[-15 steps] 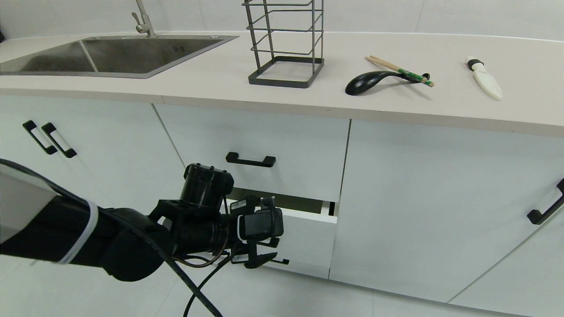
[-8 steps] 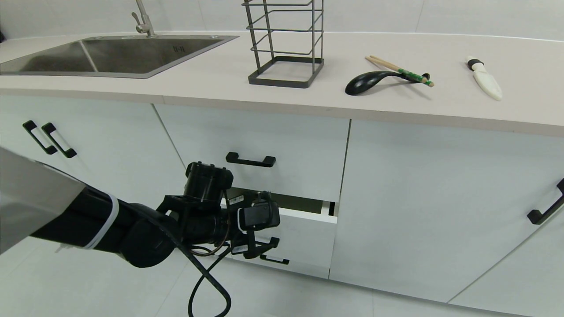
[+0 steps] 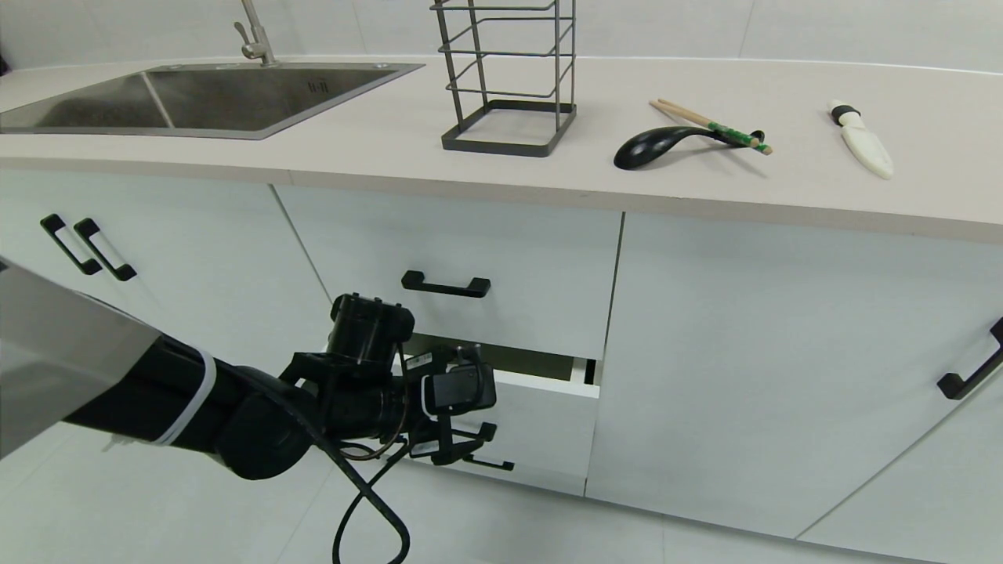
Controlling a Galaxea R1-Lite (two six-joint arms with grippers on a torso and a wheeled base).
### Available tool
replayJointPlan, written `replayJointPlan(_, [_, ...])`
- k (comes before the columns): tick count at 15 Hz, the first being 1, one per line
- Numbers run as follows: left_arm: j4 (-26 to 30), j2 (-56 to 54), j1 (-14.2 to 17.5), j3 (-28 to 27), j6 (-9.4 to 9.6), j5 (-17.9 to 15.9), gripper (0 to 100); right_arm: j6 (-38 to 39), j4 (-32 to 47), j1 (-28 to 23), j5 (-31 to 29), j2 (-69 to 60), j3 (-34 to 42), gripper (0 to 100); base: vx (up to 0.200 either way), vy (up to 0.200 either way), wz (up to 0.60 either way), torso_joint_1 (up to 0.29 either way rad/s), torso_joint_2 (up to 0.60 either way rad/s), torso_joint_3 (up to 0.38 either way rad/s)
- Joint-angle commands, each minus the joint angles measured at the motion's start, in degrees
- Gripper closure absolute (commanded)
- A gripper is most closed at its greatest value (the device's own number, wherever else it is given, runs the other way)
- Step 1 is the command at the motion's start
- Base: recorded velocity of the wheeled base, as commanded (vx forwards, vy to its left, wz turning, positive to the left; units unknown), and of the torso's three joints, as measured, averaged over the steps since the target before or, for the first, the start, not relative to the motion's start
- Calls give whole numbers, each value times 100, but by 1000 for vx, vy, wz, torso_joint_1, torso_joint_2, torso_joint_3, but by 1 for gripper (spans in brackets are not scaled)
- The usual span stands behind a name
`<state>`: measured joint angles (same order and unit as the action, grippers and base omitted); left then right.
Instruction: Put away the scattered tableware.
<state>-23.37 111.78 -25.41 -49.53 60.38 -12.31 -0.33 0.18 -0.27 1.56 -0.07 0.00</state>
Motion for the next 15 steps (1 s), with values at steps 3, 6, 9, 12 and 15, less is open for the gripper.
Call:
replayJointPlan(3, [17, -218, -8, 453, 9, -17, 0, -2, -1, 0, 2, 7, 0, 100, 0, 0, 0, 0, 0, 0])
replayJointPlan(6, [25, -842, -219, 1183, -9, -43, 0, -2, -1, 0, 2, 7, 0, 100, 0, 0, 0, 0, 0, 0])
replayJointPlan(9, [69, -1764, -421, 2105, -61, -78, 0, -2, -1, 0, 2, 7, 0, 100, 0, 0, 0, 0, 0, 0])
replayJointPlan(12, [148, -2468, -474, 2800, -351, -70, 0, -2, -1, 0, 2, 7, 0, 100, 0, 0, 0, 0, 0, 0])
replayJointPlan(15, [122, -2441, -624, 2765, -492, -61, 0, -2, -1, 0, 2, 7, 0, 100, 0, 0, 0, 0, 0, 0])
